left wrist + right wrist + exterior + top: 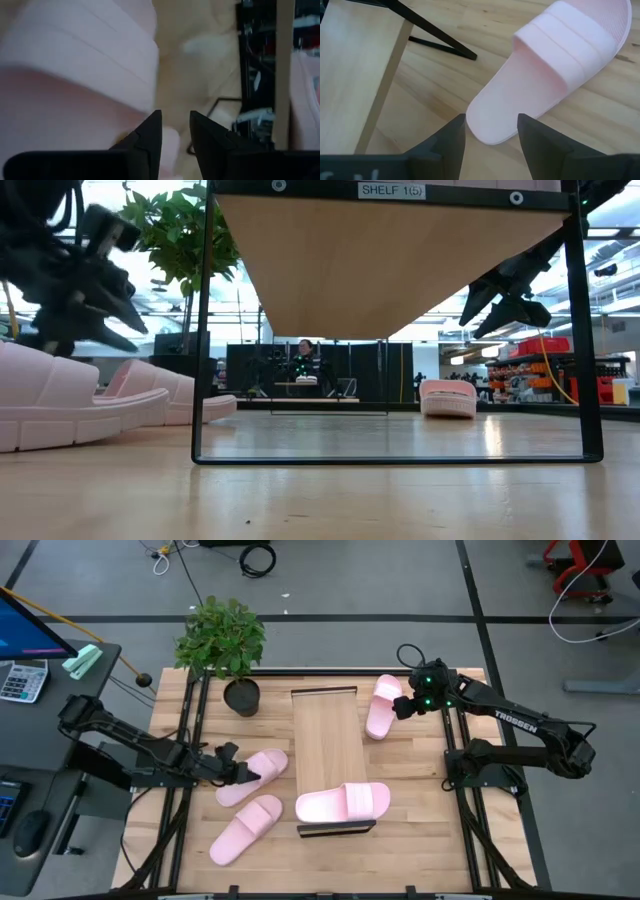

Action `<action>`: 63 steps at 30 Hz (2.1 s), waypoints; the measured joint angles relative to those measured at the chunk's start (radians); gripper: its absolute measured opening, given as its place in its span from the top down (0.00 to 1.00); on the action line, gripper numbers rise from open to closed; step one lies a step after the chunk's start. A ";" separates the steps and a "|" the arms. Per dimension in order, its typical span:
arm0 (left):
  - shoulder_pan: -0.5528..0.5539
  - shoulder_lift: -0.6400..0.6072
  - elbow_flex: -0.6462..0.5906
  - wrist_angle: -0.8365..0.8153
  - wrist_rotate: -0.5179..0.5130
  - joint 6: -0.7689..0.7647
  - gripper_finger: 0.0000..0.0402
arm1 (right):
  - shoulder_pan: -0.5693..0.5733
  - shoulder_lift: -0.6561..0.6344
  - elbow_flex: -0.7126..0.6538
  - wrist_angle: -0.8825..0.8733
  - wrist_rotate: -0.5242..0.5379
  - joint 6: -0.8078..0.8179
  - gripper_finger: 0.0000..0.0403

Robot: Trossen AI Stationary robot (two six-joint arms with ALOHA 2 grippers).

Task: Pick and place slides into the shelf
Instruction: Put the top left pink slipper on the shelf

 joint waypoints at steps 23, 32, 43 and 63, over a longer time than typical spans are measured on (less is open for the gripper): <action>-0.067 0.111 0.263 -0.647 -0.008 -0.354 0.99 | 0.000 0.000 0.000 0.000 -0.004 0.008 0.55; -0.055 0.157 0.263 -0.611 -0.031 -0.354 0.90 | 0.001 0.000 0.000 -0.001 -0.004 0.009 0.55; -0.054 0.157 0.251 -0.612 -0.074 -0.463 0.79 | 0.001 0.000 0.000 -0.003 -0.004 0.012 0.55; 0.019 0.237 0.243 -0.473 -0.135 -0.504 0.49 | 0.001 0.000 0.000 -0.004 -0.003 0.020 0.55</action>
